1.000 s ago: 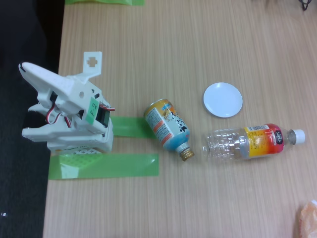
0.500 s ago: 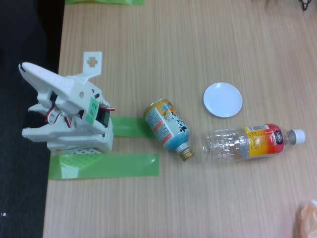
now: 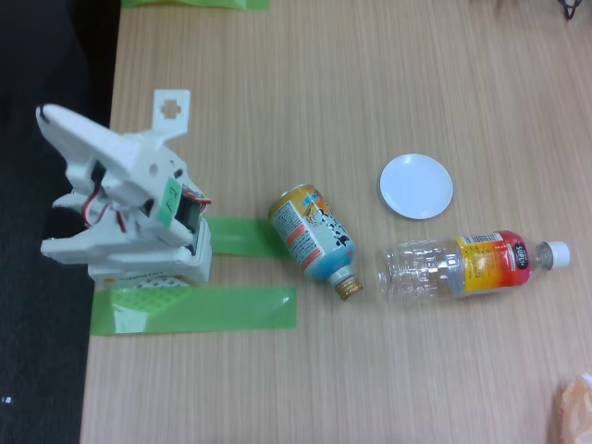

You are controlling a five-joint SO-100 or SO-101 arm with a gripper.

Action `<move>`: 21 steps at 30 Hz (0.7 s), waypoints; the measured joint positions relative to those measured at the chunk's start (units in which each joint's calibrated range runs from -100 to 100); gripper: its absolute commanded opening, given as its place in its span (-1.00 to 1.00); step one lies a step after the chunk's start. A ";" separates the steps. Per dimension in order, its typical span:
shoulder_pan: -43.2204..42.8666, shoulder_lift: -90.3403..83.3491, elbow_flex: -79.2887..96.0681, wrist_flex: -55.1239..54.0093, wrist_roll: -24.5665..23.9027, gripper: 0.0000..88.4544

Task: Pick up the plastic bottle and stand it up on the white place

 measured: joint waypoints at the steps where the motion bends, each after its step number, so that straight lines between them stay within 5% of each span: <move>1: 0.00 0.00 -1.90 3.23 0.00 -0.97; 8: 0.00 0.00 -15.45 27.53 0.00 -0.96; 21: -0.07 0.51 -46.27 93.03 -0.05 -0.96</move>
